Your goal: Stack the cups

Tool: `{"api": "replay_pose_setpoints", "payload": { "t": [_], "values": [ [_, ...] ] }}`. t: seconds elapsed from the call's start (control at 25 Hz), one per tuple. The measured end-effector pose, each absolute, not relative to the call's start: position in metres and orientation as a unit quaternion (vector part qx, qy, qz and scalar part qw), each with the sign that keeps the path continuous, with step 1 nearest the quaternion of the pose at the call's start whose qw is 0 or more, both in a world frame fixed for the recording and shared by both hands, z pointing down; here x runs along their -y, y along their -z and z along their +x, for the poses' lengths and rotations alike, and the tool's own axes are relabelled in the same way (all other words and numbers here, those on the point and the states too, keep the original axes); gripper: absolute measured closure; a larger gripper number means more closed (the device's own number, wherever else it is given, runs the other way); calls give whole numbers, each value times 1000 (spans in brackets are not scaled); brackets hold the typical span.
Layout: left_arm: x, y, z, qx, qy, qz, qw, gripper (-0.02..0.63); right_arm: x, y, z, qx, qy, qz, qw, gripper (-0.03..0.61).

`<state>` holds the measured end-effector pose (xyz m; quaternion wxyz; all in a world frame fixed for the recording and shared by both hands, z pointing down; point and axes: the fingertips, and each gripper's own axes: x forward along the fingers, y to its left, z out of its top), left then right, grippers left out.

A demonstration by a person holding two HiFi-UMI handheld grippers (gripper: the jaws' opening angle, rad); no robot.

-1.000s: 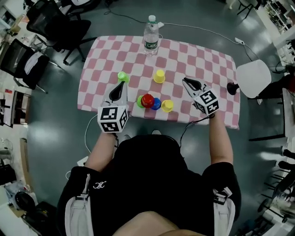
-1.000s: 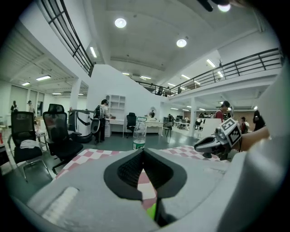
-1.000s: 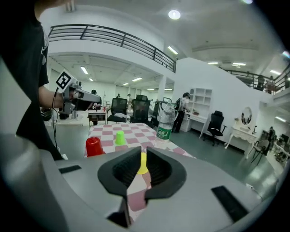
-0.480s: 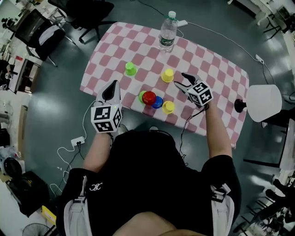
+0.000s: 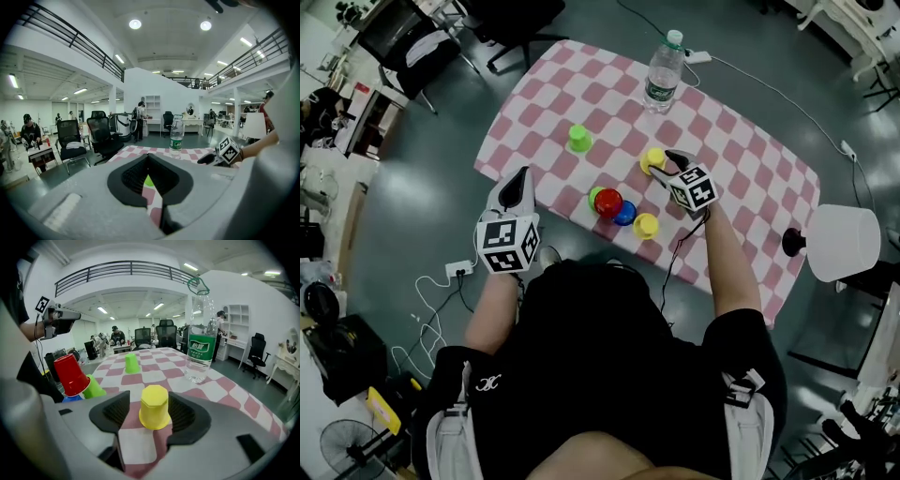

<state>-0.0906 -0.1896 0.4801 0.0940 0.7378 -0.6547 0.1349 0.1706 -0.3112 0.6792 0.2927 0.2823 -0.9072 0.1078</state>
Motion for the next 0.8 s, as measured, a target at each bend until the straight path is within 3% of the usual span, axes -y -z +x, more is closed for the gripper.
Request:
{"api": "replay_pose_setpoints", "payload": {
  "t": [0.4,0.8],
  "values": [
    [189,-482,-91,657,-143,735,93,598,324,-702,167,891,-92,286,339,341],
    [193,-483,-80,637,-138,752,94,598,315,-661,169,900,-72,300,308,367]
  ]
}}
